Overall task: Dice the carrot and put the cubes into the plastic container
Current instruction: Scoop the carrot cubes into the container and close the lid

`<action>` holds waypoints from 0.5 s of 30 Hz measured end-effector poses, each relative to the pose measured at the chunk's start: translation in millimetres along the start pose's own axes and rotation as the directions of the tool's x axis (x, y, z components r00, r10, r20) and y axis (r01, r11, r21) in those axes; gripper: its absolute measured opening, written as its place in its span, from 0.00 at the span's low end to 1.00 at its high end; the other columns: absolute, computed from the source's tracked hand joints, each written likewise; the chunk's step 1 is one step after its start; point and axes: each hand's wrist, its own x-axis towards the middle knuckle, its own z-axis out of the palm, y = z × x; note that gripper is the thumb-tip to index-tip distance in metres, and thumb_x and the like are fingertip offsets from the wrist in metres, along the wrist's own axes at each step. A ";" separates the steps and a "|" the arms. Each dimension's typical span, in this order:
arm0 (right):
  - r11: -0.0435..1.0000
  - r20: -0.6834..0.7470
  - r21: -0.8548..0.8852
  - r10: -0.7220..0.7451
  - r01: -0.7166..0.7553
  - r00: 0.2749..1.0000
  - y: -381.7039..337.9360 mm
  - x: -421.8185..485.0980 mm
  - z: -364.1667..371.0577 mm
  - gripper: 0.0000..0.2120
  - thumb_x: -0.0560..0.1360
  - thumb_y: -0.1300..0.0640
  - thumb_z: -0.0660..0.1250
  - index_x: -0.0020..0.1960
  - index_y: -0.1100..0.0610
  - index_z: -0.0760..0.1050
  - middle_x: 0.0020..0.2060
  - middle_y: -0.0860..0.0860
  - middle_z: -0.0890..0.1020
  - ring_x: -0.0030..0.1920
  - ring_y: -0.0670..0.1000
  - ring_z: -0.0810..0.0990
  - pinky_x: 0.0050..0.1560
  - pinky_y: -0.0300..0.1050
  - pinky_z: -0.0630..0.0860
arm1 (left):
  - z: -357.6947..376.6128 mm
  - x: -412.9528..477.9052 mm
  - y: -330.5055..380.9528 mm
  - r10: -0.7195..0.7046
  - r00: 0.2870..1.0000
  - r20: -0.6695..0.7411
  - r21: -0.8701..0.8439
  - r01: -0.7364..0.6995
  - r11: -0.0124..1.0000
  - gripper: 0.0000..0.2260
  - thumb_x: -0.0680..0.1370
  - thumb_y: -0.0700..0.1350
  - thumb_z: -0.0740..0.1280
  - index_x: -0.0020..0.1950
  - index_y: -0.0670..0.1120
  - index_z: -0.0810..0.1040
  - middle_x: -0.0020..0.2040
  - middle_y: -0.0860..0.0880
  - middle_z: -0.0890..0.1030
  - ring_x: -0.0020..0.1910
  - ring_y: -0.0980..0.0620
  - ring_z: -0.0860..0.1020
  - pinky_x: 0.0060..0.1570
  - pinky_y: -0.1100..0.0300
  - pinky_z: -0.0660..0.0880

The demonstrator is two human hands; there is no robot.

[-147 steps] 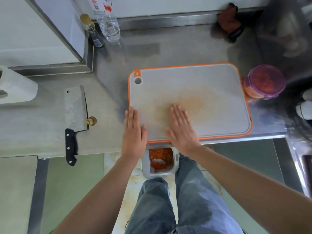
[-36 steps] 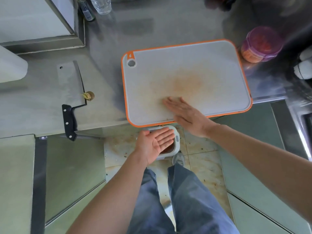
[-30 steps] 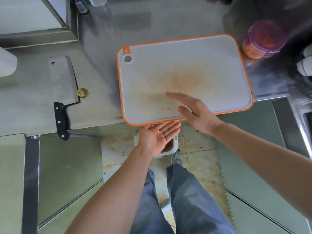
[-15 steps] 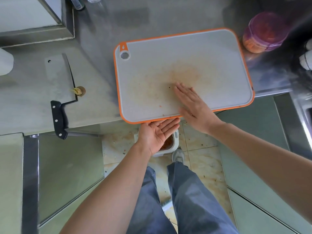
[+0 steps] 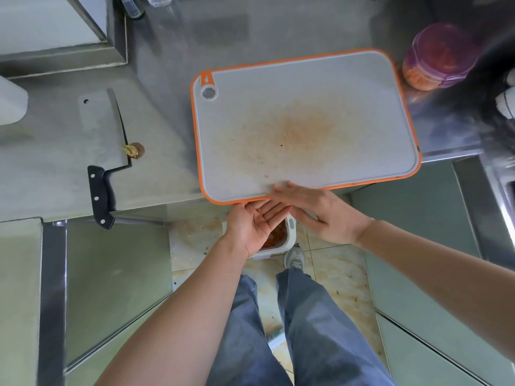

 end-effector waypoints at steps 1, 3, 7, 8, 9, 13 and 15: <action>0.998 -0.023 0.050 0.029 -0.028 0.999 -1.9 0.6 -2.6 0.21 0.79 0.68 0.58 0.71 0.62 0.68 0.68 0.54 0.73 0.72 0.46 0.67 0.75 0.44 0.58 | 0.1 0.0 0.0 -0.001 1.000 0.000 -0.002 0.001 1.000 0.22 0.83 0.47 0.54 0.51 0.32 0.82 0.54 0.34 0.82 0.50 0.39 0.83 0.46 0.49 0.82; 0.995 -0.091 0.056 0.089 -0.084 0.992 3.7 8.9 -7.2 0.22 0.79 0.66 0.56 0.72 0.62 0.67 0.71 0.54 0.70 0.73 0.48 0.65 0.76 0.47 0.57 | 0.2 -0.4 0.1 -0.011 1.000 0.012 -0.010 0.011 1.000 0.24 0.83 0.47 0.54 0.50 0.31 0.82 0.55 0.32 0.81 0.52 0.37 0.82 0.51 0.46 0.81; 0.962 -0.051 -0.255 0.085 -0.095 0.995 21.8 18.5 -4.4 0.25 0.80 0.56 0.52 0.76 0.61 0.60 0.75 0.55 0.62 0.77 0.53 0.55 0.77 0.58 0.51 | 1.2 -1.8 -0.2 -0.010 1.000 0.000 -0.017 0.010 1.000 0.23 0.83 0.47 0.54 0.51 0.31 0.81 0.55 0.32 0.81 0.52 0.38 0.82 0.54 0.45 0.79; 0.960 0.006 -0.276 0.052 -0.048 0.999 21.8 15.0 -0.8 0.24 0.81 0.55 0.52 0.75 0.61 0.61 0.75 0.55 0.62 0.77 0.52 0.54 0.77 0.58 0.50 | 1.4 -1.4 -0.3 -0.004 1.000 -0.012 -0.009 0.003 1.000 0.22 0.83 0.47 0.54 0.52 0.32 0.81 0.53 0.34 0.82 0.50 0.39 0.83 0.51 0.46 0.80; 0.967 0.050 -0.254 0.006 0.007 0.999 18.8 10.7 2.1 0.23 0.81 0.56 0.54 0.75 0.61 0.63 0.75 0.54 0.63 0.77 0.52 0.55 0.77 0.57 0.50 | 1.5 -1.3 0.1 0.005 1.000 -0.022 0.002 -0.005 1.000 0.21 0.83 0.47 0.53 0.52 0.33 0.80 0.51 0.35 0.83 0.48 0.41 0.84 0.48 0.49 0.80; 0.997 0.028 -0.032 -0.063 0.063 0.998 0.6 0.6 0.9 0.19 0.79 0.65 0.58 0.70 0.63 0.71 0.68 0.55 0.73 0.73 0.50 0.67 0.75 0.49 0.60 | 1.8 -2.1 0.6 0.016 0.999 -0.042 0.000 -0.016 1.000 0.20 0.83 0.46 0.54 0.50 0.35 0.81 0.51 0.36 0.83 0.47 0.43 0.84 0.43 0.52 0.82; 1.000 -0.064 0.007 0.003 -0.002 0.998 2.1 10.3 -7.3 0.20 0.78 0.68 0.57 0.69 0.63 0.71 0.67 0.56 0.75 0.70 0.50 0.70 0.73 0.48 0.63 | 1.0 -1.4 0.7 0.006 0.999 -0.033 -0.007 -0.006 1.000 0.22 0.83 0.47 0.54 0.51 0.32 0.81 0.53 0.33 0.82 0.49 0.39 0.83 0.48 0.48 0.82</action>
